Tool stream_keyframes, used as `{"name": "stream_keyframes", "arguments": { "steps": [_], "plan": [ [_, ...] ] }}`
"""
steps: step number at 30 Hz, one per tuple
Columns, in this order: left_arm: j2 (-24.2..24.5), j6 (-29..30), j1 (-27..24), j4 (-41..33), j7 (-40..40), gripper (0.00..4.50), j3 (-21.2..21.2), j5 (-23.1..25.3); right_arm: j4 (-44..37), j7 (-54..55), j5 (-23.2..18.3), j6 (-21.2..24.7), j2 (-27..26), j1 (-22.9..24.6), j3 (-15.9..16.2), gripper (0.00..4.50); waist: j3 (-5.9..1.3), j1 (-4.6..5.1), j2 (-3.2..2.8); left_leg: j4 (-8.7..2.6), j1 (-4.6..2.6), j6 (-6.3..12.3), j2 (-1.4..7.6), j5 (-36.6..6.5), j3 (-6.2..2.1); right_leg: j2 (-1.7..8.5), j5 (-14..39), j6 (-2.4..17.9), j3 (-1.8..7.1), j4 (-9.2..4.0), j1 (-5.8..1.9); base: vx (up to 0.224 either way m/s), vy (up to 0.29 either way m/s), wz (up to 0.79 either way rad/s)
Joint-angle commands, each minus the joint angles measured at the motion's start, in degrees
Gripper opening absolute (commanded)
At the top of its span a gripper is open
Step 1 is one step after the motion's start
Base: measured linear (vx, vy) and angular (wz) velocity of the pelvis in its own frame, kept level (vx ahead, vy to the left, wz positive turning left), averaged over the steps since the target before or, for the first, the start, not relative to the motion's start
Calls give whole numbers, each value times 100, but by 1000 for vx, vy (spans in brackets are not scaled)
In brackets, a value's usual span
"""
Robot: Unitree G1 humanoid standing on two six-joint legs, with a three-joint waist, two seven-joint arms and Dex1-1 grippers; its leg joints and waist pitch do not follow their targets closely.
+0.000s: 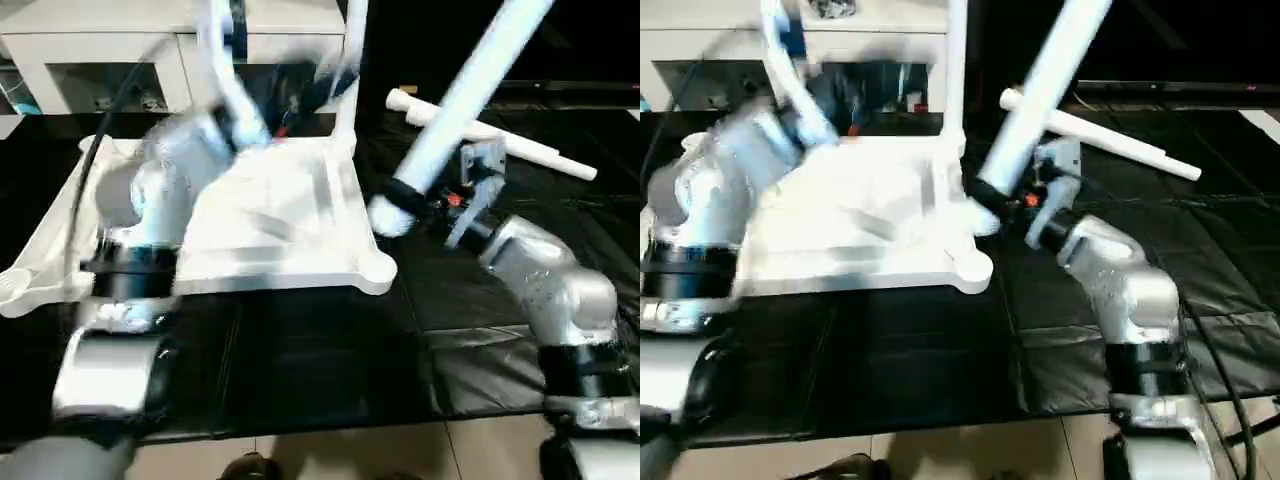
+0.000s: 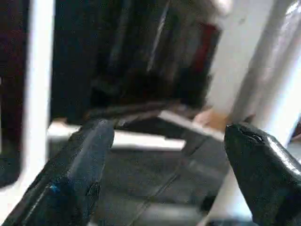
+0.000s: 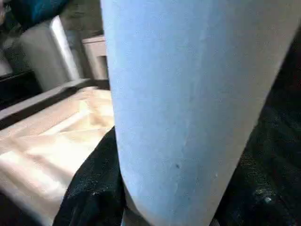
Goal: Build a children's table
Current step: Insert table leg to table base
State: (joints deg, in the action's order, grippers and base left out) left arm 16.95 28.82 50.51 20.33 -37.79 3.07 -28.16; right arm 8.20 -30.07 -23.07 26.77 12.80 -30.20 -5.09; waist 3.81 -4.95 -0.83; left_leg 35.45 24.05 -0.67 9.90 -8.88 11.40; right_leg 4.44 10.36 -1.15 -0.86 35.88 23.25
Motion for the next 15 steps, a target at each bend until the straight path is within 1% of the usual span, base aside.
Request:
{"name": "stream_keyframes", "arguments": {
  "steps": [1,2,3,4,5,7,8,9,10,11,12,13,14,15],
  "plan": [
    [141,-350,-48,181,-108,422,-333,424,29,408,186,-228,-133,38,-6,196,-497,29,28,-462,-256,-387,229,-1246,-143,286,1188,966,121,-409,-157,0,0,0],
    [220,-559,-142,302,-165,422,-548,672,-1,537,217,-263,-282,103,47,196,-494,18,38,-470,-251,-349,237,-1220,-145,299,1137,958,130,-417,-155,0,0,0],
    [220,-559,-142,302,-165,422,-548,672,-1,537,217,-263,-282,103,47,196,-494,18,38,-470,-251,-349,237,-1220,-145,299,1137,958,130,-417,-155,0,0,0],
    [271,-700,-208,384,-205,422,-693,841,-25,624,227,-270,-388,149,78,196,-501,20,22,-470,-261,-337,245,-1211,-144,298,1025,998,128,-405,-159,0,0,0],
    [291,-850,-311,482,-242,422,-821,984,-36,724,157,-303,-590,215,53,196,-492,35,42,-478,-244,-298,244,-1213,-136,300,1014,1002,137,-415,-155,0,0,0],
    [296,-960,-368,563,-270,422,-893,1074,-32,786,104,-351,-723,256,36,196,-498,31,16,-486,-261,-308,253,-1229,-138,300,957,1047,130,-390,-152,0,0,0],
    [296,-960,-368,563,-270,422,-893,1074,-32,786,104,-351,-723,256,36,196,-497,31,14,-491,-262,-318,254,-1240,-139,297,942,1065,127,-385,-152,0,0,0],
    [327,-1110,-442,636,-295,422,-1017,1219,-88,848,-3,-247,-855,320,28,196,-500,27,10,-491,-275,-335,256,-1259,-136,293,931,1073,124,-385,-148,0,0,0],
    [327,-1110,-442,636,-295,422,-1017,1219,-88,848,-3,-247,-855,320,28,196,-482,35,19,-508,-264,-343,260,-1345,-138,303,1016,1078,129,-391,-148,0,0,0],
    [327,-1110,-442,636,-295,422,-1017,1219,-88,848,-3,-247,-855,320,28,196,-481,32,14,-506,-286,-379,262,-1434,-132,305,1118,1062,133,-402,-130,0,0,0],
    [354,-1306,-573,707,-414,422,-1121,1363,-136,918,71,-282,-958,423,122,196,-471,39,58,-512,-273,-360,261,-1439,-131,306,1180,1036,139,-427,-128,0,0,0],
    [388,-1461,-693,764,-520,422,-1192,1476,-187,1005,111,-321,-1072,524,173,196,-462,45,71,-528,-259,-362,263,-1494,-135,322,1325,989,148,-439,-129,0,0,0],
    [388,-1461,-693,764,-520,422,-1192,1476,-187,1005,111,-321,-1072,524,173,196,-460,39,62,-530,-265,-381,263,-1521,-138,329,1398,957,147,-442,-130,0,0,0],
    [418,-1633,-796,865,-609,422,-1242,1560,-275,1150,107,-317,-1196,621,170,196,-466,53,75,-532,-264,-379,264,-1505,-137,333,1445,927,154,-452,-119,0,0,0]
  ]
}}
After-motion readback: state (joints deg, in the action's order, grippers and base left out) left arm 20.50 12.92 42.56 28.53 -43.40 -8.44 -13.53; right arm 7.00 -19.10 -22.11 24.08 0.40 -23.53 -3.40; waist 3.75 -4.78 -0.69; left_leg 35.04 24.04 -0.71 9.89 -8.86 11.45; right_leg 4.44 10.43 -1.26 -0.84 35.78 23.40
